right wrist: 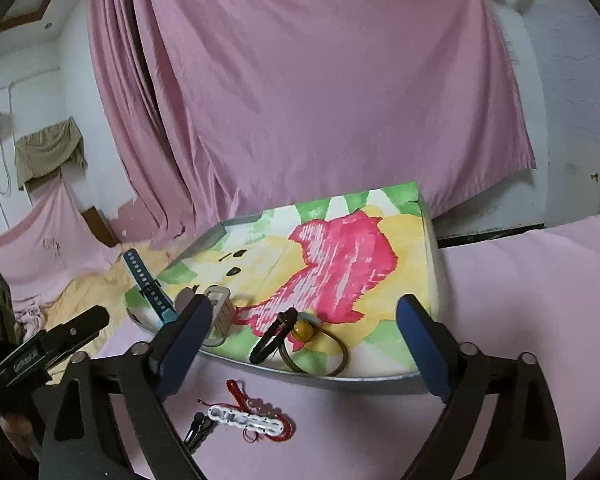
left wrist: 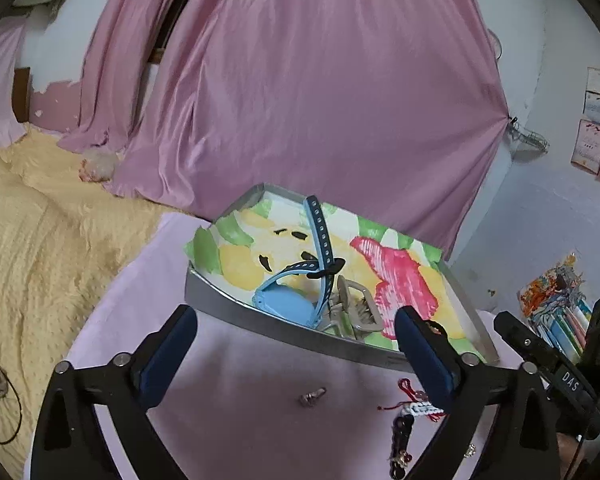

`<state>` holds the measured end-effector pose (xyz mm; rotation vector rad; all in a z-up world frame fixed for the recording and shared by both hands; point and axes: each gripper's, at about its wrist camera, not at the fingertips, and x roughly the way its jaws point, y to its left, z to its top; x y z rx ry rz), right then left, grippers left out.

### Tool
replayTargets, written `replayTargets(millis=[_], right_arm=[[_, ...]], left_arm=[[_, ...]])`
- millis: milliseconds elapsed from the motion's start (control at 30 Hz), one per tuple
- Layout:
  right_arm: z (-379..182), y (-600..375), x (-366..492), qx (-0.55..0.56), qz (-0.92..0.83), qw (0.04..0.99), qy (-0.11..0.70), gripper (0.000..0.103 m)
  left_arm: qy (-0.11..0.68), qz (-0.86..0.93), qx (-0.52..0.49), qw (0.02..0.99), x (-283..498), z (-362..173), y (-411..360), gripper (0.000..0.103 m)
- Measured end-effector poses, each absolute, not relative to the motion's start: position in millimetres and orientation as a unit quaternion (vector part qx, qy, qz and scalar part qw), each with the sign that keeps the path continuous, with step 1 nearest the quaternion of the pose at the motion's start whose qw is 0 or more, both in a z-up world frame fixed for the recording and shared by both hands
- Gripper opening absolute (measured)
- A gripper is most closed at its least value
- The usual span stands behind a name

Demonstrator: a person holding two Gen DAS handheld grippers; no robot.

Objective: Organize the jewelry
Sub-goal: 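Withdraw both open grippers from the tray toward the remaining jewelry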

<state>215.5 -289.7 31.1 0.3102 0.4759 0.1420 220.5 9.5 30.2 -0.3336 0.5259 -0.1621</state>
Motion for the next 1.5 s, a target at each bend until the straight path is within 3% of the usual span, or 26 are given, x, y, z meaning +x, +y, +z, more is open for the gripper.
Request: replayTargets(millis=[367, 900, 1500], right_arm=[[48.8, -285.3, 146.7, 0.111, 0.055, 0.976, 0.179, 0.096], [52.1, -286.6, 70.6, 0.019, -0.002, 0.99, 0.139, 0.097], [30.1, -284.6, 68.7, -0.008, -0.01, 0.981, 0.195, 0.097]], left_arm=[[0.192, -0.075, -0.104, 0.973, 161.5, 45.7, -10.7, 0.102], [0.173, -0.071, -0.05, 0.981, 108.9, 34.7, -29.4, 0.102], [0.255, -0.089, -0.015, 0.963, 115.3, 12.1, -42.8, 0.102]])
